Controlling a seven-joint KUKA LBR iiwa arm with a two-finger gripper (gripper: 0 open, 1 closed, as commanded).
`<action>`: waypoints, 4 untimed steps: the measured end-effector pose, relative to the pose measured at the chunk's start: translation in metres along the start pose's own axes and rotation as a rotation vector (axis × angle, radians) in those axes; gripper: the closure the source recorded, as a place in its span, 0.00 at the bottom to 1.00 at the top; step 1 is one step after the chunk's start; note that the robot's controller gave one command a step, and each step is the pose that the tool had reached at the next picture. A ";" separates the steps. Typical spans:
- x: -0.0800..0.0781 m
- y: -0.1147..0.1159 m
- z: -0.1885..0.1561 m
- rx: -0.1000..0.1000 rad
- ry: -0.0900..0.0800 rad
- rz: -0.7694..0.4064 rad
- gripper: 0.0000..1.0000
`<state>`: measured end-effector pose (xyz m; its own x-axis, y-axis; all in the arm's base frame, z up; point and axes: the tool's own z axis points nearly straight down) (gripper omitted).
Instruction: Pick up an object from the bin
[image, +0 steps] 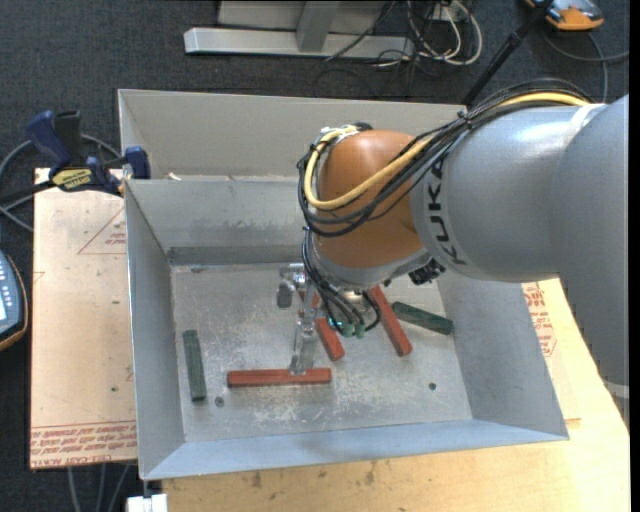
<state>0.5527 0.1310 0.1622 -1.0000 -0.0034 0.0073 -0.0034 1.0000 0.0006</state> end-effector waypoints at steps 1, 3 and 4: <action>-0.007 -0.036 0.094 -0.001 -0.001 0.180 0.00; 0.042 -0.024 0.092 -0.002 -0.008 0.171 1.00; 0.033 0.004 -0.086 -0.004 -0.017 0.153 1.00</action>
Offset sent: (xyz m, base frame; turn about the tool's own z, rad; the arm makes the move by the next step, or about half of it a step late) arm 0.0069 -0.0369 -0.0922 0.1801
